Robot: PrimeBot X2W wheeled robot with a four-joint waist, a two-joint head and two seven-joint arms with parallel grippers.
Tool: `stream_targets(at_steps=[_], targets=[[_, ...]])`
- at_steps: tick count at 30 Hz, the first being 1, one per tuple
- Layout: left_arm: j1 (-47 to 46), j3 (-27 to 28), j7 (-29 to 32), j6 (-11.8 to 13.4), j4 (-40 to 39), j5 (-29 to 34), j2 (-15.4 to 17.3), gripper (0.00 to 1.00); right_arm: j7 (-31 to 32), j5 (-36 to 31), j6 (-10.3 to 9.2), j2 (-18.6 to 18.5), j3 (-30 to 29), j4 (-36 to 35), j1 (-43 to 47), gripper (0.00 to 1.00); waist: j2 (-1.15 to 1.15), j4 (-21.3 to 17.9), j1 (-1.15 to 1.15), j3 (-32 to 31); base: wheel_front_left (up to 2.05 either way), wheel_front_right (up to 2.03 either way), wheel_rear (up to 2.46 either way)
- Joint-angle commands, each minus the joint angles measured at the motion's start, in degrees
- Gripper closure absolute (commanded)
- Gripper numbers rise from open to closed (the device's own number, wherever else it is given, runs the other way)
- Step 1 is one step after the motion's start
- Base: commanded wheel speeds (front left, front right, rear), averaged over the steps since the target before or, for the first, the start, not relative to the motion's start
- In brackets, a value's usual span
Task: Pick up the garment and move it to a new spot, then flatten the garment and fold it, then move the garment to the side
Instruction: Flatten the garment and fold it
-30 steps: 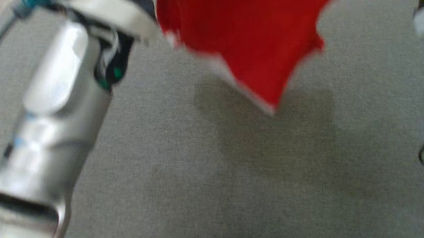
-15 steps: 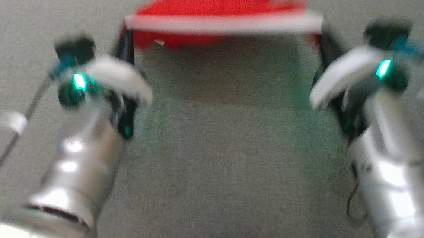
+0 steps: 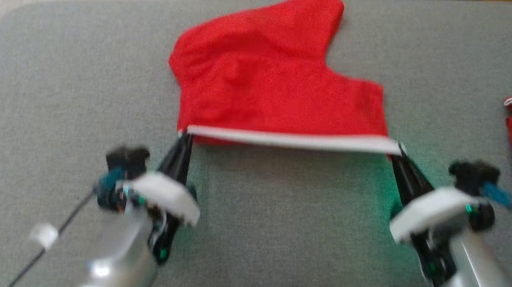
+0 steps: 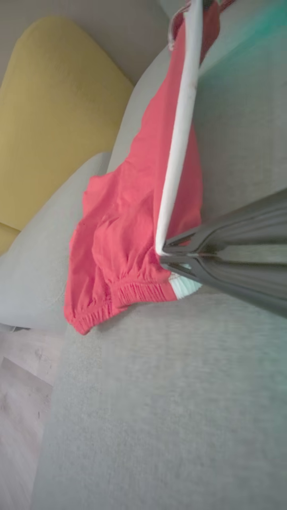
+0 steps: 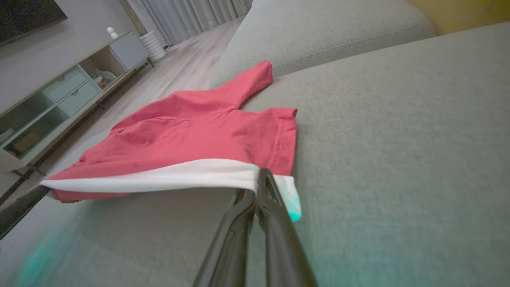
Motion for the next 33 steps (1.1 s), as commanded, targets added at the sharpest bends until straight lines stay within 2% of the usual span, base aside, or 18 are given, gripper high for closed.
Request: stream_targets(at_steps=[1, 3, 5, 11, 12, 13, 15, 18, 21, 25, 33], targets=[[4.3, 1.2, -0.7, 0.9, -4.6, 0.7, 4.4, 1.00, 3.0, -0.9, -0.22, -2.2, -2.5, -7.4, 5.1, 1.00, 0.00, -0.2, 0.00, -1.6, 0.00, 0.00, 0.00], [9.3, -0.1, 2.0, 2.2, -10.7, 1.4, 6.3, 1.00, 7.4, -2.0, -0.22, -2.3, -6.3, -15.6, 11.3, 1.00, 0.00, 0.0, 0.00, -2.5, 0.00, 0.00, 0.00], [14.2, -0.8, 5.9, 4.6, -19.5, 2.0, 9.2, 1.00, 13.7, -3.0, -0.22, -1.4, -10.0, -24.7, 18.0, 1.00, 0.00, 0.3, 0.00, -2.9, 0.00, 0.00, 0.00], [28.4, -1.0, 21.1, 13.3, -55.0, 0.8, 18.0, 1.00, 32.6, -7.3, -0.22, 3.3, -19.3, -50.1, 32.5, 1.00, 0.00, 0.9, 0.00, -3.7, 0.00, 0.00, 0.00], [30.4, -1.0, 23.4, 14.5, -60.1, 0.5, 19.3, 1.00, 35.0, -7.8, -0.22, 3.8, -20.5, -53.2, 33.7, 1.00, 0.00, 0.9, 0.00, -3.8, 0.00, 0.00, 0.00], [30.4, -1.0, 23.4, 14.5, -60.1, 0.5, 19.3, 1.00, 35.0, -7.8, -0.22, 3.8, -20.5, -53.2, 33.7, 1.00, 0.00, 0.9, 0.00, -3.8, 0.00, 0.00, 0.00], [33.5, -0.9, 27.1, 16.4, -68.7, -0.6, 21.1, 1.00, 38.8, -8.9, -0.22, 4.7, -22.4, -58.2, 35.1, 1.00, 0.00, 0.9, 0.00, -3.9, 0.00, 0.00, 0.00], [35.9, -0.6, 30.8, 18.4, -76.1, -1.6, 22.9, 1.00, 42.3, -9.5, -0.22, 5.4, -24.2, -62.3, 35.1, 1.00, 0.00, 1.0, 0.00, -4.0, 0.00, 0.00, 0.00], [36.3, -0.5, 32.9, 18.7, -78.1, -2.9, 23.6, 1.00, 44.7, -9.9, -0.22, 5.2, -24.5, -62.8, 33.5, 1.00, 0.00, 1.1, 0.00, -3.4, 0.00, 0.00, 0.00], [33.0, -0.6, 34.6, 16.6, -75.0, -6.1, 22.5, 1.00, 46.0, -9.2, -0.22, 2.5, -23.1, -59.0, 27.6, 1.00, 0.00, 1.9, 0.00, -0.9, 0.00, 0.00, 0.00], [17.1, -2.8, 38.0, 9.1, -59.6, -8.4, 18.3, 1.00, 47.2, -7.6, -0.22, -3.5, -17.8, -46.5, 8.9, 1.00, 0.00, 6.4, 0.00, 5.4, 0.00, 0.00, 0.00]])
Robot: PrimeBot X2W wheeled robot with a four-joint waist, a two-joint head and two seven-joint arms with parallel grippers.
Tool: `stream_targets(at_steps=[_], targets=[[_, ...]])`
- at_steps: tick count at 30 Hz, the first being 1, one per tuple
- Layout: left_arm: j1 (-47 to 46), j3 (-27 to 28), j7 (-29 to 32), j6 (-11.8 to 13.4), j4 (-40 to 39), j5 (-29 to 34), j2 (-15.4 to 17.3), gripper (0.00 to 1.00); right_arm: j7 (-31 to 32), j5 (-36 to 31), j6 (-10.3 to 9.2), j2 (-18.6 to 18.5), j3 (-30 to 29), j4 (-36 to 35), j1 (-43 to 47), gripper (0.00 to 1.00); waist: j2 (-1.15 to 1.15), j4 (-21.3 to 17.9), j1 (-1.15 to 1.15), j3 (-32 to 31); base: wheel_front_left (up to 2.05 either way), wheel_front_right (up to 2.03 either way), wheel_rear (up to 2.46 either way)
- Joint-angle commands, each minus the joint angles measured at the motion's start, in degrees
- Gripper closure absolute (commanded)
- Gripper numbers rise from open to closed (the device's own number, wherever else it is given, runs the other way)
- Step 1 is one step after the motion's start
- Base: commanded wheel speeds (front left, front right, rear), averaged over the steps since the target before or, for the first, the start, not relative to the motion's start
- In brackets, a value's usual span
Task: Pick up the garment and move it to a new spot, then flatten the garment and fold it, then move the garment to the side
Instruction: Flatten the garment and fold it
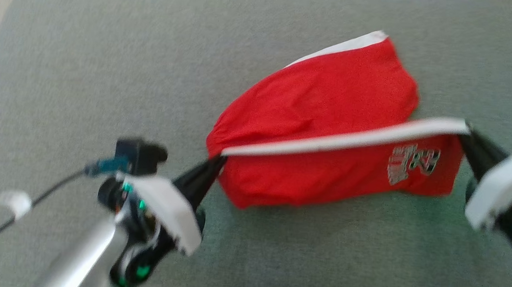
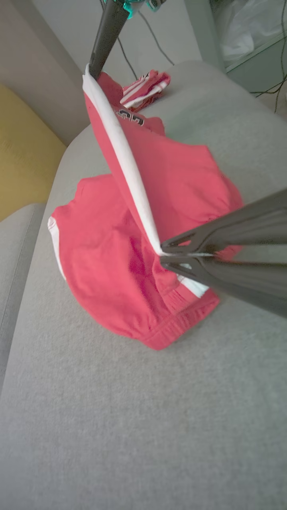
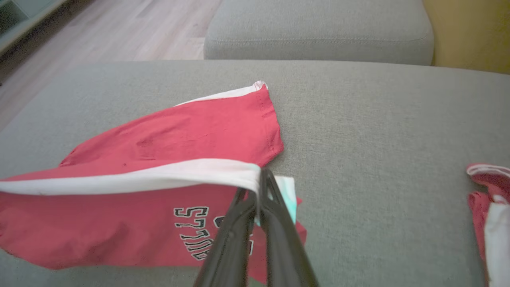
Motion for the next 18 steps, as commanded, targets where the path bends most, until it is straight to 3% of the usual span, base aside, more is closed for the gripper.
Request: stream_targets(at_steps=[1, 9, 17, 18], targets=[[-3.6, 2.3, -0.1, -0.6, -0.1, 0.1, 0.3, 1.00, 0.3, 0.6, -0.21, -2.1, 1.3, -0.6, -4.1, 1.00, 0.00, 2.4, -0.02, 2.6, 0.00, 0.00, 0.00], [-17.4, 3.5, -3.9, -4.1, 11.4, 0.6, -5.0, 1.00, -4.3, 3.6, -0.21, -6.6, 8.3, 18.4, -25.1, 1.00, 0.00, 6.2, -0.02, 7.7, 0.00, 0.00, 0.00], [-23.9, 2.7, -6.9, -6.6, 24.0, -0.6, -10.1, 1.00, -15.4, 5.1, -0.21, -7.9, 15.9, 37.2, -35.4, 1.00, 0.00, 7.8, -0.02, 9.3, 0.00, 0.00, 0.00], [-24.3, 2.4, -7.3, -7.0, 25.3, -0.9, -10.7, 1.00, -16.7, 5.5, -0.21, -7.7, 16.7, 39.1, -36.0, 0.75, 0.00, 7.7, -0.02, 9.4, 0.00, 0.00, 0.00]])
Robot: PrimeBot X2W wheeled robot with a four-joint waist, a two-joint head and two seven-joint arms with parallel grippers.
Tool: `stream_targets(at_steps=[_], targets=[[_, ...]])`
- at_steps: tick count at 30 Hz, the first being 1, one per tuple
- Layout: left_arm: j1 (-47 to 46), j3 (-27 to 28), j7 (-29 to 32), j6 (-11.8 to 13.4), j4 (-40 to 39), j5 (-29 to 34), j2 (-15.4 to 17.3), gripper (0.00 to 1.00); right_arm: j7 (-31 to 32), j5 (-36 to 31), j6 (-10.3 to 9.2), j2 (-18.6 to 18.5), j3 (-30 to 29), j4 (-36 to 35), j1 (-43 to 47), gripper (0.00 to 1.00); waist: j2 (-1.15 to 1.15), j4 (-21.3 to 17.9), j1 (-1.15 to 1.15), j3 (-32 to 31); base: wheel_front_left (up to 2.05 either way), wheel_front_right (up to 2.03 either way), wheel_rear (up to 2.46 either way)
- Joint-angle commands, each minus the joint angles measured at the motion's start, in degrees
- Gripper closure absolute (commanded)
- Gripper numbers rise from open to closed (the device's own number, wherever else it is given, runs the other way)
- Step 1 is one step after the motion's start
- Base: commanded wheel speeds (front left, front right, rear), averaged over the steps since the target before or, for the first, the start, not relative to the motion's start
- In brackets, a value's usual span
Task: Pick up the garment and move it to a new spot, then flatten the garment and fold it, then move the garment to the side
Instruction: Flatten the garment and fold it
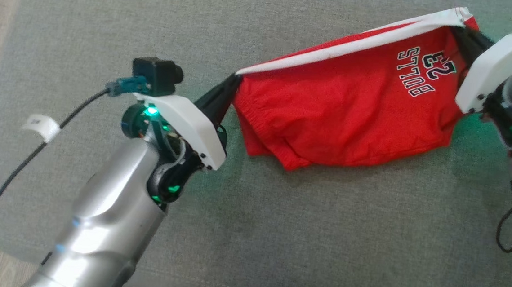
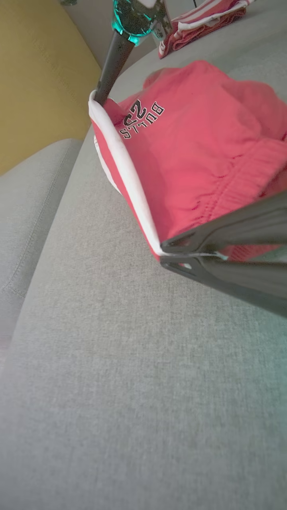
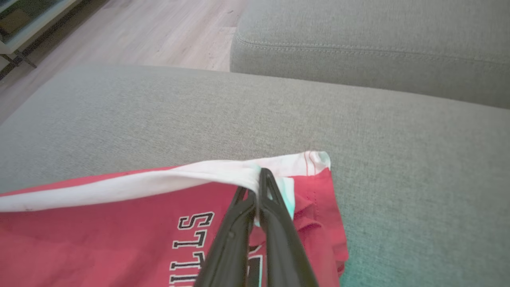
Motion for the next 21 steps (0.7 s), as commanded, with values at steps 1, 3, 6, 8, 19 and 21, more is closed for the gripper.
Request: stream_targets(at_steps=[1, 3, 6, 8, 19, 21], targets=[[-2.9, 1.0, -1.0, -0.8, 0.8, -0.7, 0.1, 0.79, -3.0, 0.8, -0.19, -0.4, 1.9, 1.6, -1.9, 0.22, 0.00, -0.1, -0.01, 0.3, 0.00, 0.00, 0.00], [-3.2, 0.6, -1.4, -1.1, 1.8, -0.8, -0.2, 0.55, -4.6, 0.9, -0.19, -0.3, 2.6, 3.0, -2.3, 0.00, 0.00, -0.2, -0.01, 0.3, 0.00, 0.00, 0.00], [-3.5, -0.6, -3.3, -1.6, 4.2, -0.4, -0.7, 0.00, -10.1, 1.4, -0.19, 0.1, 4.7, 6.3, -2.8, 0.00, 0.00, -0.8, -0.01, 0.1, 0.00, 0.00, 0.00], [-3.2, -0.8, -6.0, -1.6, 5.3, 0.8, -0.3, 0.00, -14.3, 1.5, -0.19, 0.1, 6.0, 7.3, -2.6, 0.00, 0.00, -1.4, -0.01, -0.3, 0.00, 0.00, 0.00], [3.3, 2.6, -28.5, 10.7, 2.7, 11.9, 2.8, 0.00, -33.9, -4.0, -0.19, 0.3, 3.4, 0.5, 5.5, 0.00, 0.00, -5.3, -0.01, -4.7, 0.00, 0.00, 0.00], [4.8, 3.6, -30.8, 13.1, 0.7, 13.8, 3.6, 0.00, -35.1, -5.8, -0.19, 1.3, 1.3, -3.2, 8.4, 0.00, 0.00, -6.0, -0.01, -5.6, 0.00, 0.00, 0.00]])
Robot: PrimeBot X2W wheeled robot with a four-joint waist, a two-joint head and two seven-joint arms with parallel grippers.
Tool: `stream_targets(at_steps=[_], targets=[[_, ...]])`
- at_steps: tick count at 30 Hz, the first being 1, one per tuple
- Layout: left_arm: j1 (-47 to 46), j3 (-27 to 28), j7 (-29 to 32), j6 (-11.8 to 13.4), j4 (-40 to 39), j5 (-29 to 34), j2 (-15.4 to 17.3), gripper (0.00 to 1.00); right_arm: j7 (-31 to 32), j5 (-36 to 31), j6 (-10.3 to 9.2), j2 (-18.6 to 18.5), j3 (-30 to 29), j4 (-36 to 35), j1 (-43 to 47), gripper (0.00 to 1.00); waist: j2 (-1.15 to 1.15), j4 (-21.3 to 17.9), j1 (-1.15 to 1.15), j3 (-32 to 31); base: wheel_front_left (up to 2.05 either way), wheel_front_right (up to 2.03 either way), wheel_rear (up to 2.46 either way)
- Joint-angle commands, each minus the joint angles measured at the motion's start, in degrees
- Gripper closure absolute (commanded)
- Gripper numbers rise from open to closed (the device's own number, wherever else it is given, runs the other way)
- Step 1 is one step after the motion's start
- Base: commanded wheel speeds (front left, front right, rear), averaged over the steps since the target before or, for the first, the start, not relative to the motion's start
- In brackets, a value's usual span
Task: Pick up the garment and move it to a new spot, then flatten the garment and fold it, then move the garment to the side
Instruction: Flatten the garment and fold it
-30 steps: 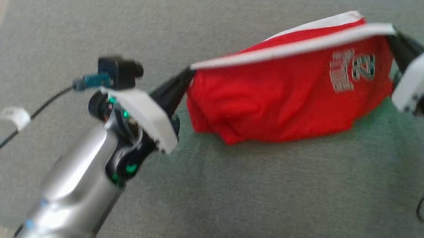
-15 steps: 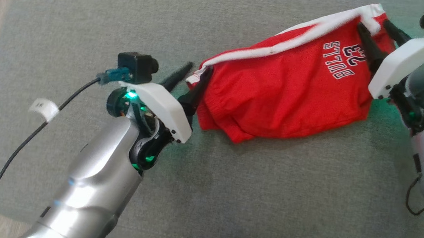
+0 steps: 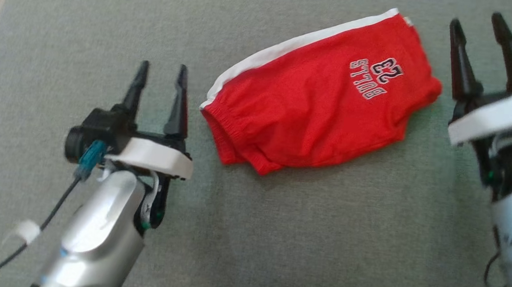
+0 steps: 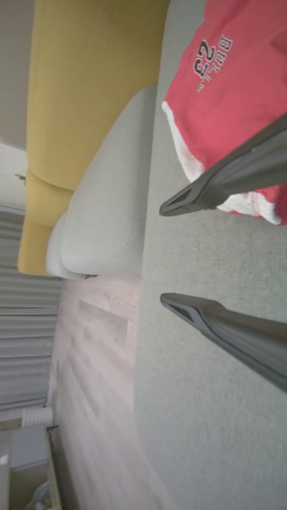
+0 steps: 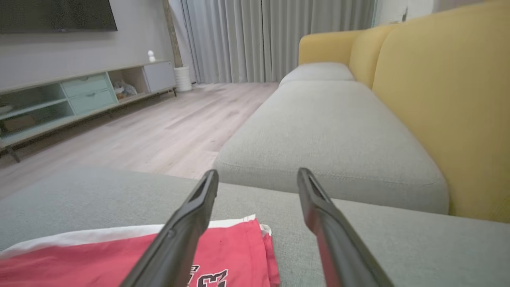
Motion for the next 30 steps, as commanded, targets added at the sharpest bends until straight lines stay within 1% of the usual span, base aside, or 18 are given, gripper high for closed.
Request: stream_targets(at_steps=[1, 7, 11, 14, 20, 30], targets=[[0.5, 3.6, -1.6, 2.4, -4.6, 2.4, 2.4, 0.00, -0.8, -2.1, -0.17, 1.9, -1.7, -6.6, 4.0, 0.00, 0.00, -1.5, 0.01, -1.8, 0.00, 0.00, 0.00], [6.5, 6.3, -2.2, 6.8, -9.9, 7.5, 5.7, 0.00, 1.8, -5.7, -0.17, 7.4, -7.6, -20.0, 16.6, 0.00, 0.00, -3.4, 0.01, -4.8, 0.00, 0.00, 0.00], [12.1, 8.2, -2.2, 8.7, -12.0, 7.6, 7.2, 0.00, 4.4, -7.2, -0.17, 10.8, -10.0, -27.6, 24.7, 0.00, 0.00, -4.6, 0.01, -6.5, 0.00, 0.00, 0.00], [16.0, 8.8, -2.0, 9.4, -13.1, 6.7, 7.9, 0.00, 6.4, -7.9, -0.17, 12.3, -10.7, -31.5, 29.5, 0.00, 0.00, -5.3, 0.01, -7.4, 0.00, 0.00, 0.00], [20.5, 9.0, 0.0, 10.3, -15.3, 5.3, 8.9, 0.00, 9.6, -8.8, -0.17, 14.2, -11.6, -36.8, 35.9, 0.00, 0.00, -5.6, 0.01, -8.5, 0.00, 0.00, 0.00], [20.7, 8.7, 2.3, 10.9, -17.2, 5.0, 9.8, 0.00, 11.6, -9.4, -0.17, 14.6, -11.2, -38.3, 37.3, 0.00, 0.00, -5.8, 0.01, -8.4, 0.00, 0.00, 0.00]])
